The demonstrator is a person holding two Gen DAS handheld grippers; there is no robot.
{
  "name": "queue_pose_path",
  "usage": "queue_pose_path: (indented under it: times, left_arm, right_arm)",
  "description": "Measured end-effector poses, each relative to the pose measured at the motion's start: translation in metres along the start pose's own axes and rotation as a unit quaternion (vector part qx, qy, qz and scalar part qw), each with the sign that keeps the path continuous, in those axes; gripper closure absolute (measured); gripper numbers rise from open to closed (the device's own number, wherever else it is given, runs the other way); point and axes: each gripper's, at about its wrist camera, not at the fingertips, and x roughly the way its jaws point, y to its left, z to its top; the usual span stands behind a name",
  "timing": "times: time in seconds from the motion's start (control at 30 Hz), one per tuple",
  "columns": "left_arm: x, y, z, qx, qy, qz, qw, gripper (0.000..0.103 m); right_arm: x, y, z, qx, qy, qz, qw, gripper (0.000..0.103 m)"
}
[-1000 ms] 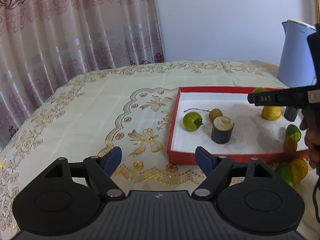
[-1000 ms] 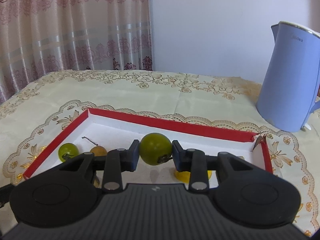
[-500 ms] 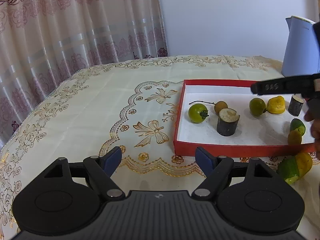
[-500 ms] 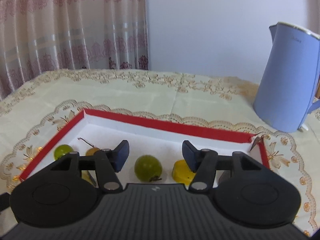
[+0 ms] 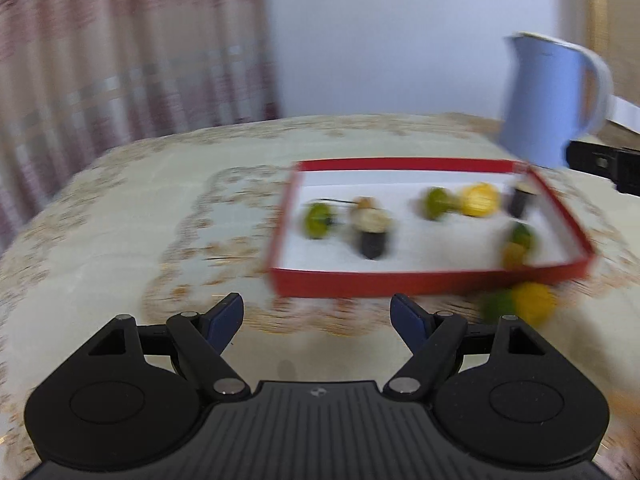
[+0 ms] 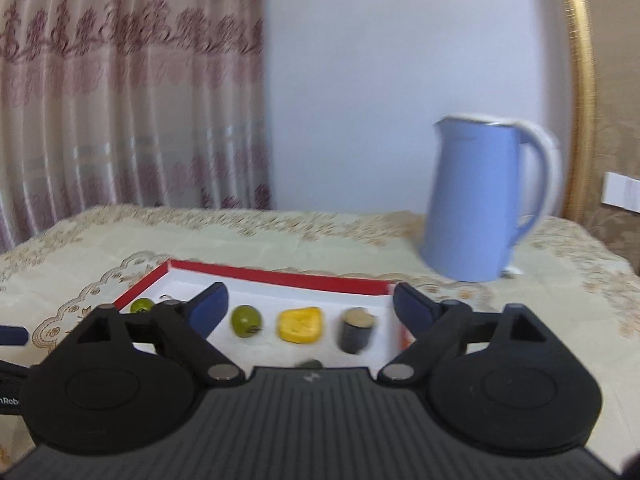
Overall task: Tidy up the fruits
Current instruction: 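Move the left tool to the green cucumber chunk beside the tray and grasp it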
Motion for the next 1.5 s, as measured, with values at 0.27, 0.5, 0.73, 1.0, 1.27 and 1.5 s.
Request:
queue_pose_path:
  times: [0.27,0.5,0.73,1.0,1.27,1.5]
  left_arm:
    - [-0.008,-0.062,-0.014,0.061,-0.022,-0.062,0.9959,0.022]
    - [0.012,-0.08,-0.013,0.032,0.007,-0.085,0.9959,0.023]
    - [0.03,-0.08,-0.008,0.018,0.026,-0.059,0.9977,0.029]
    - [0.004,-0.038,-0.006,-0.017,-0.017,-0.015,0.9996,0.03]
    - [0.02,-0.044,-0.01,0.014,-0.002,-0.051,0.9986,0.03]
    - [0.028,-0.03,-0.015,0.009,-0.006,-0.034,0.9994,0.03]
  right_arm:
    - [-0.026,-0.033,-0.045,0.094,0.007,-0.015,0.995,0.011]
    - [-0.028,-0.053,-0.067,0.112,0.02,-0.033,0.993,0.009]
    - [-0.03,-0.063,-0.075,0.126,0.025,-0.028,0.991,0.009]
    - [-0.033,-0.061,-0.074,0.123,0.015,-0.014,0.992,0.007]
    - [-0.033,-0.062,-0.077,0.126,0.019,-0.008,0.992,0.007]
    - [-0.03,-0.059,-0.08,0.123,0.023,-0.001,0.992,0.007]
